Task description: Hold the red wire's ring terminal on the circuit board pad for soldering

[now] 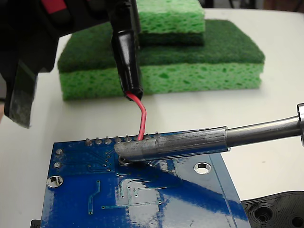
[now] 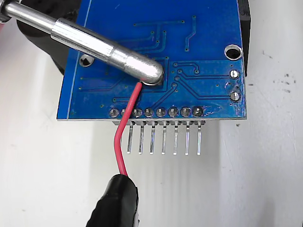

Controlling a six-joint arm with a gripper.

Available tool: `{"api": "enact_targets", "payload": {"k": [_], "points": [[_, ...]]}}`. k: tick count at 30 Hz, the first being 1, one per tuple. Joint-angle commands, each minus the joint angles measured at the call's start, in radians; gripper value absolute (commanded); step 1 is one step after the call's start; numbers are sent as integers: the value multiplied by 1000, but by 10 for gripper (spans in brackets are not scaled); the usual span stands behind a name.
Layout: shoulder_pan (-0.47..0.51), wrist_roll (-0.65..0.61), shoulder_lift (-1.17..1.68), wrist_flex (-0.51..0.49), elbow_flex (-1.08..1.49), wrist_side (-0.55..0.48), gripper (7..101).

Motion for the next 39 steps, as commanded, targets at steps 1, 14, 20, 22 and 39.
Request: {"api": "enact_targets", "payload": {"k": [1, 14, 20, 22, 39], "points": [[0, 0, 6, -2, -9, -21, 1003], [-2, -2, 9, 3, -11, -21, 1003], [-31, 0, 94, 44, -11, 6, 1003], [-43, 8, 137, 64, -5, 23, 1003], [-334, 107, 508, 213, 149, 390, 1003]]}}
